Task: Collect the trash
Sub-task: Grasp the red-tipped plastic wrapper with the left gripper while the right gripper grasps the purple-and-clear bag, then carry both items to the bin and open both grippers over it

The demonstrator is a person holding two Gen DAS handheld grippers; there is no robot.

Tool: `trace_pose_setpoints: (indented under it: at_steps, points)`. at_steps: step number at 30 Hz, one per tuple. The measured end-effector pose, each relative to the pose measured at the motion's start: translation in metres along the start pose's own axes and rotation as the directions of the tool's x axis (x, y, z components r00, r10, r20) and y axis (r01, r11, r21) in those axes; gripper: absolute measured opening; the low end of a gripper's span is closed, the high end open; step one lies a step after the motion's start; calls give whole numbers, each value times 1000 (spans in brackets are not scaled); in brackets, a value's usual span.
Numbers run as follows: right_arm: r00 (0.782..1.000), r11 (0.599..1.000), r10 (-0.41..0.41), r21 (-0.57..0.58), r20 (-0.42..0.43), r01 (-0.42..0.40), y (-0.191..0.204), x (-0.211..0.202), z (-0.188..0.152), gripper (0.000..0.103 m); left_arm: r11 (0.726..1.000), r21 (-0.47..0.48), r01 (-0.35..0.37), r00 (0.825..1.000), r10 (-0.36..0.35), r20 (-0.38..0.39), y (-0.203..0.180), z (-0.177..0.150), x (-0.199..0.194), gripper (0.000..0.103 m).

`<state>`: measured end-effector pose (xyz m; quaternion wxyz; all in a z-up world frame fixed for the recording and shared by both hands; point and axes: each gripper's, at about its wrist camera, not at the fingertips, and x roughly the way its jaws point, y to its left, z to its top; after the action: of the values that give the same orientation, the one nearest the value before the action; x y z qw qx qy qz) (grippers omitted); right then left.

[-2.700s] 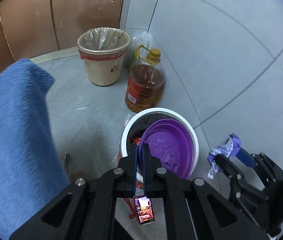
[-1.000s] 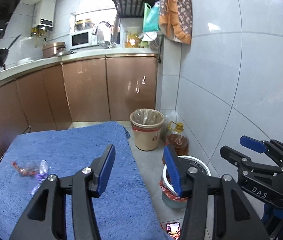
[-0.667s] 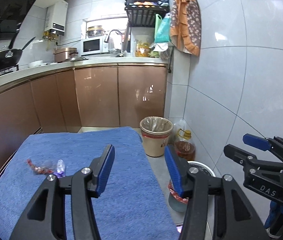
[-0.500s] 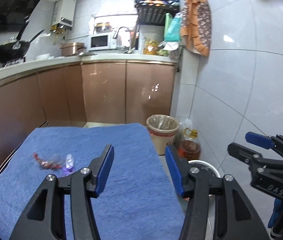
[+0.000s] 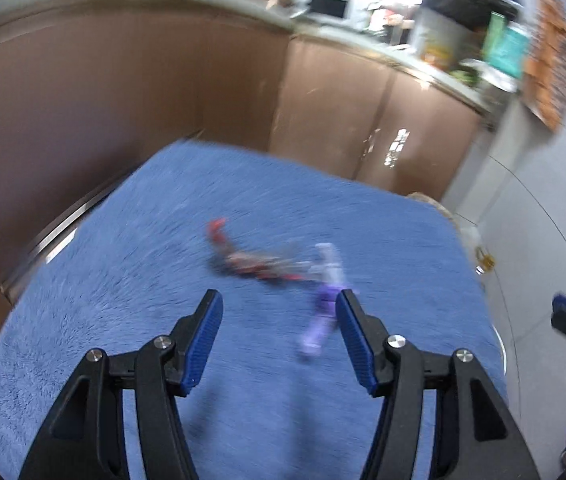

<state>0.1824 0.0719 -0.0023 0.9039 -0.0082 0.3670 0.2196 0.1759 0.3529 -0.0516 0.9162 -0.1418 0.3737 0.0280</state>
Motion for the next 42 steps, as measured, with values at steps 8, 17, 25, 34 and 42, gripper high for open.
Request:
trace_pose_setpoints:
  at_steps: [8, 17, 25, 34, 42]
  points:
    - [976, 986, 163, 3, -146, -165, 43, 114, 18, 58, 983, -170, 74, 992, -90, -86, 57, 28, 67, 57]
    - [932, 961, 277, 87, -233, -263, 58, 189, 21, 58, 980, -161, 118, 983, -138, -120, 56, 41, 108, 55]
    - [919, 954, 298, 67, -258, -291, 73, 203, 21, 58, 979, -153, 134, 979, -155, -135, 54, 49, 122, 44]
    - [914, 958, 287, 64, -286, -281, 79, 215, 26, 40, 977, -168, 132, 976, -157, -148, 54, 54, 133, 23]
    - [910, 948, 317, 98, -266, -301, 68, 207, 27, 35, 973, -186, 134, 977, -161, -139, 51, 48, 130, 13]
